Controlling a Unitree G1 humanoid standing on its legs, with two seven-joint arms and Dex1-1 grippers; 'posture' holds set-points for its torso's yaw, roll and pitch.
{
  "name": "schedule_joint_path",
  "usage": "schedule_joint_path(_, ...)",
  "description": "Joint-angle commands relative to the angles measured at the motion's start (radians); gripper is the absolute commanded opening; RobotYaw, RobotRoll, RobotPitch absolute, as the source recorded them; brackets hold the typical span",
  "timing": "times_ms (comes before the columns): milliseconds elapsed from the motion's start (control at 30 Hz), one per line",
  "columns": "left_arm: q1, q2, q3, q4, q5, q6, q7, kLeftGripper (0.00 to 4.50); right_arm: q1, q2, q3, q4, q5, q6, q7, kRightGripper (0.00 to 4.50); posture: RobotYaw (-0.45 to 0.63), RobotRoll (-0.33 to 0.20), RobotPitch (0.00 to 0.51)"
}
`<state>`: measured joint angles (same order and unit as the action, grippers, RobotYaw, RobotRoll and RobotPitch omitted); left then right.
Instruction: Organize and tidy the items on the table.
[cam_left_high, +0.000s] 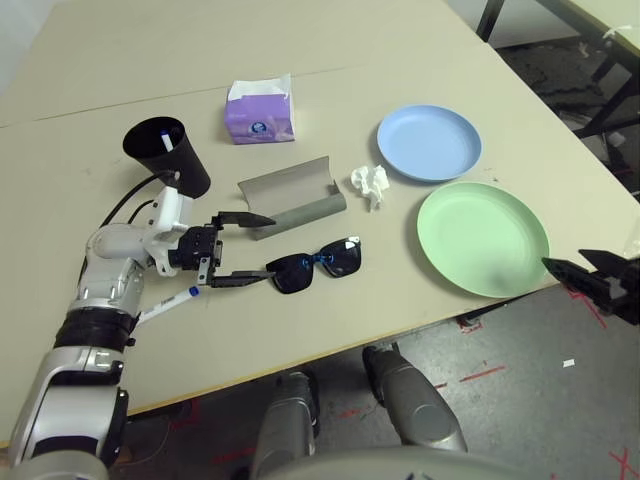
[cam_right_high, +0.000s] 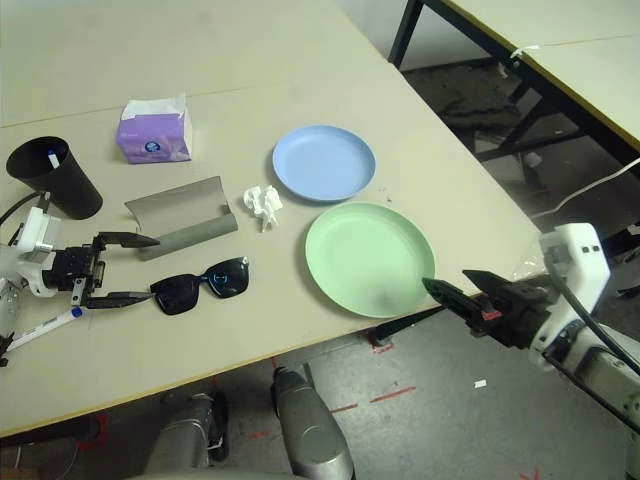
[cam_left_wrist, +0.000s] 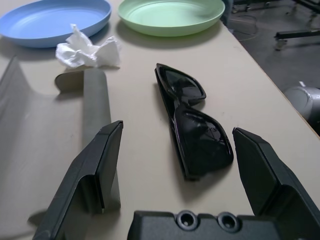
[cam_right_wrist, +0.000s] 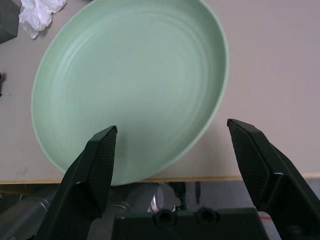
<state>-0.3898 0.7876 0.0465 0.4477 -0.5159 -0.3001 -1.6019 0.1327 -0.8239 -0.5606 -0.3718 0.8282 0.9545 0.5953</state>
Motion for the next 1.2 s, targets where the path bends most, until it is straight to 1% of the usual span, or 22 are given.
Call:
schedule_joint_path(33, 0.043, 0.027, 0.04, -0.049, 0.004, 0.013, 0.004, 4.45, -0.02, -0.005, 0.059, 0.051, -0.042, -0.029, 0.023, 4.5, -0.2, 0.0, 0.211)
schedule_joint_path(133, 0.076, 0.038, 0.064, -0.086, 0.004, 0.021, 0.015, 4.45, -0.046, -0.002, 0.092, 0.083, -0.06, -0.036, 0.04, 4.5, -0.19, 0.0, 0.211)
schedule_joint_path(300, 0.118, 0.048, 0.091, -0.138, 0.004, 0.032, 0.031, 4.45, -0.073, 0.003, 0.114, 0.095, -0.058, -0.014, 0.044, 4.5, -0.15, 0.0, 0.213)
schedule_joint_path(533, 0.141, 0.052, 0.109, -0.181, 0.004, 0.05, 0.048, 4.45, -0.083, 0.003, 0.132, 0.101, -0.052, 0.022, 0.045, 4.5, -0.15, 0.0, 0.215)
schedule_joint_path(633, 0.142, 0.05, 0.107, -0.189, 0.007, 0.049, 0.052, 4.5, -0.086, 0.002, 0.128, 0.102, -0.049, 0.034, 0.045, 3.87, -0.15, 0.0, 0.211)
schedule_joint_path(700, 0.137, 0.046, 0.103, -0.19, 0.01, 0.046, 0.055, 4.5, -0.085, 0.0, 0.121, 0.101, -0.044, 0.042, 0.05, 3.19, -0.15, 0.0, 0.21)
schedule_joint_path(767, 0.128, 0.042, 0.1, -0.188, 0.012, 0.045, 0.058, 4.5, -0.081, -0.002, 0.116, 0.097, -0.041, 0.047, 0.054, 2.39, -0.16, 0.0, 0.207)
schedule_joint_path(967, 0.11, 0.027, 0.089, -0.172, 0.021, 0.037, 0.058, 4.5, -0.088, -0.014, 0.091, 0.071, -0.014, 0.081, 0.058, 0.22, -0.17, 0.0, 0.204)
schedule_joint_path(1000, 0.11, 0.025, 0.089, -0.172, 0.022, 0.037, 0.057, 4.5, -0.089, -0.018, 0.084, 0.066, -0.006, 0.089, 0.058, 0.03, -0.17, 0.0, 0.206)
schedule_joint_path(1133, 0.107, 0.02, 0.088, -0.163, 0.026, 0.034, 0.053, 4.5, -0.104, -0.052, 0.044, 0.054, 0.036, 0.142, 0.069, 0.03, -0.17, 0.0, 0.207)
schedule_joint_path(1200, 0.106, 0.019, 0.087, -0.157, 0.028, 0.032, 0.051, 4.5, -0.131, -0.075, 0.025, 0.061, 0.068, 0.175, 0.076, 0.03, -0.18, 0.0, 0.21)
